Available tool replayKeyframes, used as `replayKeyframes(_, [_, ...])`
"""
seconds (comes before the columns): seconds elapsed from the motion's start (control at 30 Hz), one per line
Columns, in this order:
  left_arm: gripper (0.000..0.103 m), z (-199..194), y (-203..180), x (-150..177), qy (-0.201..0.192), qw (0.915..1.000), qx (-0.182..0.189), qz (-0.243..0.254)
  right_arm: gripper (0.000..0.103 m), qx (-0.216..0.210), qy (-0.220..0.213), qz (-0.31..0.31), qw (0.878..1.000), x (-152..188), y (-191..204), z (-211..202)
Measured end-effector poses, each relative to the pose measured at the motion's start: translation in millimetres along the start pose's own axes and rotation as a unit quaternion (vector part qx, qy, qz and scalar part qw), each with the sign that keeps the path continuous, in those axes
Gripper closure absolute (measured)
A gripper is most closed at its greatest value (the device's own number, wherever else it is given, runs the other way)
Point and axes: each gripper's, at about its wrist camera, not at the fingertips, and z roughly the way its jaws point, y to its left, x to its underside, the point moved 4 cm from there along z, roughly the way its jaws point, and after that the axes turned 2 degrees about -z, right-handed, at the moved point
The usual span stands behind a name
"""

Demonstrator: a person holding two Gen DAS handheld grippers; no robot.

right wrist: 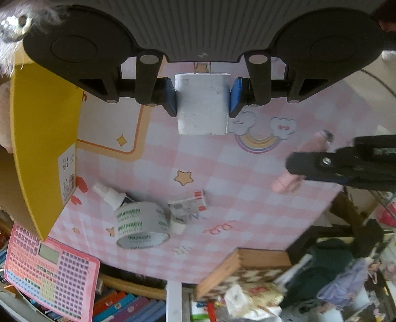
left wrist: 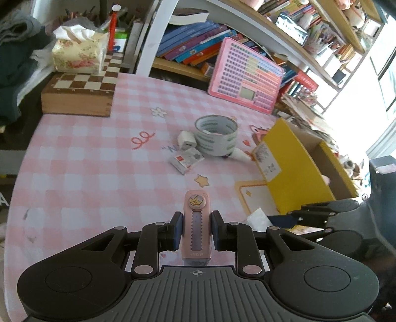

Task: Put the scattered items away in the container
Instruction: 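Carry the comb and charger with both tools over to the yellow box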

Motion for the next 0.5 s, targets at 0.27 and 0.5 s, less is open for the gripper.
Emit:
replayKeyframes(0.27, [0.080, -15.5, -5.1, 3.3, 0.006, 0.9992, 0.037, -0.012, 0.062, 0.000, -0.019, 0.012, 1.000, 13.7, 4.4, -37.9])
replayKeyframes(0.5, [0.080, -19.6, -20.1, 9.7, 0.010, 0.9985, 0.054, -0.003, 0.062, 0.005, -0.022, 0.043, 0.999, 31.8, 2.5, -51.3])
